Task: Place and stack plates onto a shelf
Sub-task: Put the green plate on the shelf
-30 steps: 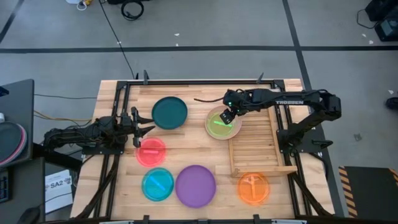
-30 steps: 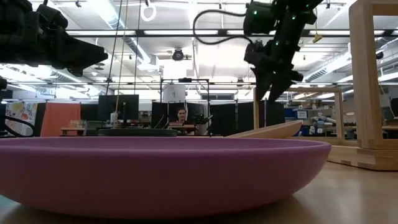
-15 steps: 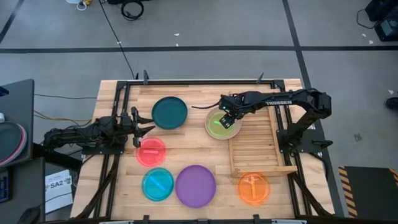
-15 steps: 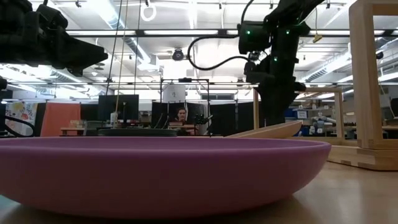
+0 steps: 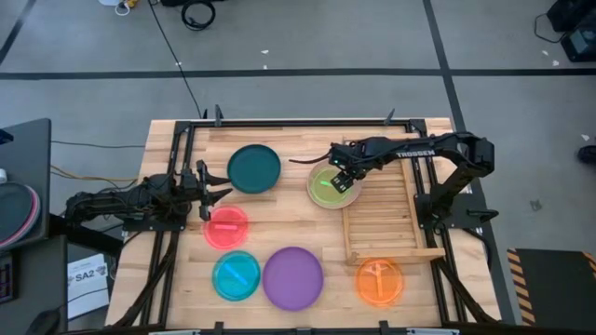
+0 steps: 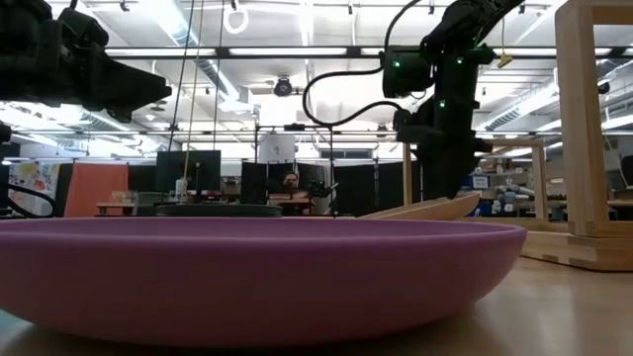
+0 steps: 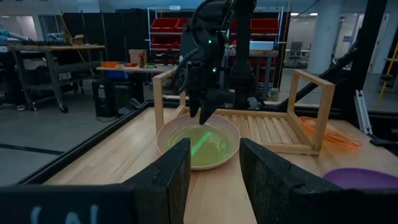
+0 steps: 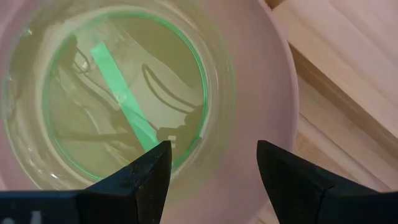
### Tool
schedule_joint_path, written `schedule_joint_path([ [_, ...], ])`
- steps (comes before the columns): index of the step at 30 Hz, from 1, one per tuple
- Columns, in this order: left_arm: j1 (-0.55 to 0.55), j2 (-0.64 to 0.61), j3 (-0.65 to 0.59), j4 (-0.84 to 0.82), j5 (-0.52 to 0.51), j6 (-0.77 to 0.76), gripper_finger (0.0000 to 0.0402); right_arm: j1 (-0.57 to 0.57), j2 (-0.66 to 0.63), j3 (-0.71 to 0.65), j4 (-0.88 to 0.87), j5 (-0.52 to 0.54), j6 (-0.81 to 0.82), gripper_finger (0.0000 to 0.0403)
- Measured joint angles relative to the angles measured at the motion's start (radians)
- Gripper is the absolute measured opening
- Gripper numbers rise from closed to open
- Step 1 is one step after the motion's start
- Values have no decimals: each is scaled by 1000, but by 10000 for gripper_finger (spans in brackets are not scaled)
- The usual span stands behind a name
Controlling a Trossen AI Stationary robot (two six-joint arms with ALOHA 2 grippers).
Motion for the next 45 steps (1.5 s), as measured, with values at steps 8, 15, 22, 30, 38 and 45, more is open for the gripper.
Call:
schedule_joint_path([
  [8,0,0,0,0,0,0,144,0,0,-5,16,-1,0,242],
  [15,0,0,0,0,0,0,144,2,0,-5,34,-2,0,242],
  [22,0,0,0,0,0,0,144,2,0,-5,46,-3,0,242],
  [30,0,0,0,0,0,0,144,5,-1,-5,48,-3,1,242],
  [38,0,0,0,0,0,0,144,5,9,-5,70,4,-1,242],
  [45,0,0,0,-1,0,0,144,1,86,-6,78,-26,-36,242],
])
